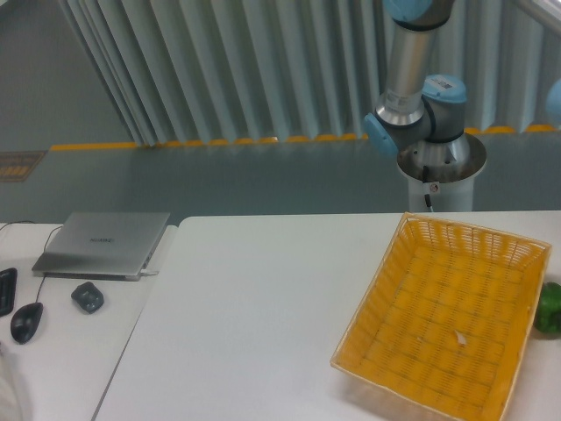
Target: Place the yellow pepper on the table
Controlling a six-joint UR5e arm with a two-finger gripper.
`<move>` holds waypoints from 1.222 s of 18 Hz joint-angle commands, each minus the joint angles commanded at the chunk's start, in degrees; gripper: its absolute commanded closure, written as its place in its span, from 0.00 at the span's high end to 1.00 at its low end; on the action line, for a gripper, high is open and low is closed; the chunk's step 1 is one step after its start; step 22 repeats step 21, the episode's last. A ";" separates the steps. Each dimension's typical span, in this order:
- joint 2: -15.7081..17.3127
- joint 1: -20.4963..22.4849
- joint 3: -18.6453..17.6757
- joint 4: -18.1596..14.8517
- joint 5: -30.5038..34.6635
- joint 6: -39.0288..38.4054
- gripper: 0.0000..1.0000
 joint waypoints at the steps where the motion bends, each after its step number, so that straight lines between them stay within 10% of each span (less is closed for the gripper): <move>1: 0.53 -0.27 -1.06 -0.17 -0.43 -0.17 1.00; 8: 2.03 -2.90 -2.04 -10.98 -1.49 -2.72 1.00; 22: 1.33 -3.35 -1.24 -10.63 -1.22 -2.99 1.00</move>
